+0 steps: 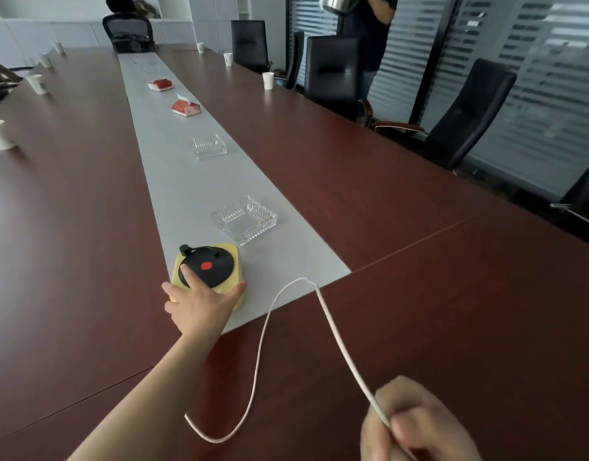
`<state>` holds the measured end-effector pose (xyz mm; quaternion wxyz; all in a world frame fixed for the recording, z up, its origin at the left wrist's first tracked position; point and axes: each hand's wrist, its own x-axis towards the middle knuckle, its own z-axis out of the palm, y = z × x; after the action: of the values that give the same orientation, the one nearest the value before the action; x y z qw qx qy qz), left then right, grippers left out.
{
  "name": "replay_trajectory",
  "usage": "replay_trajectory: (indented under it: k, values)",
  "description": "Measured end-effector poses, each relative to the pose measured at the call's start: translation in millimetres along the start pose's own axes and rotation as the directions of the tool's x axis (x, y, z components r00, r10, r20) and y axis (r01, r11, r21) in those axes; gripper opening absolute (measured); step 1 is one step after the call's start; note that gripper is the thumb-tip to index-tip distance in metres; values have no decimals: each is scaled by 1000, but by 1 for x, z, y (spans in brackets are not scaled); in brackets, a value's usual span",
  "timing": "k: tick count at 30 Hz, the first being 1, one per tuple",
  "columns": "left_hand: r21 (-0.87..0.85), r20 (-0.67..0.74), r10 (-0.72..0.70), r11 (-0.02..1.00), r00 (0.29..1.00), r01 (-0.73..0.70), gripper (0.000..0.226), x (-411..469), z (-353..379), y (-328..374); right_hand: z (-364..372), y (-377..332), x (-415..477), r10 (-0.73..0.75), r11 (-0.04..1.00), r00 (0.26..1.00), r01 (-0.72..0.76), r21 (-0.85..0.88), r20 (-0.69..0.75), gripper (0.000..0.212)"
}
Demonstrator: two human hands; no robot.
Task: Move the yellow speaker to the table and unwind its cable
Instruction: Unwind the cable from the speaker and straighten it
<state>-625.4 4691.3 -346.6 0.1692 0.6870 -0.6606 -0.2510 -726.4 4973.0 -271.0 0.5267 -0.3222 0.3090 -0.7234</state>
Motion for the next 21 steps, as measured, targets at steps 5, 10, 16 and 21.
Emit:
replay_trajectory:
  k: [5, 10, 16, 21]
  values:
    - [-45, 21, 121, 992, 992, -119, 79, -39, -28, 11, 36, 9, 12, 250, 967, 966, -252, 28, 67, 33]
    - [-662, 485, 230, 727, 844, 182, 30, -138, -90, 19, 68, 10, 16, 271, 962, 955, -270, 26, -116, 23]
    - [-741, 567, 438, 640, 698, 200, 29, -206, -140, 5, 102, 11, -3, 276, 956, 925, -292, -24, -260, 26]
    - [-763, 594, 465, 585, 657, 276, 46, -249, -157, -17, 129, 2, -48, 250, 958, 924, -279, -62, -288, 24]
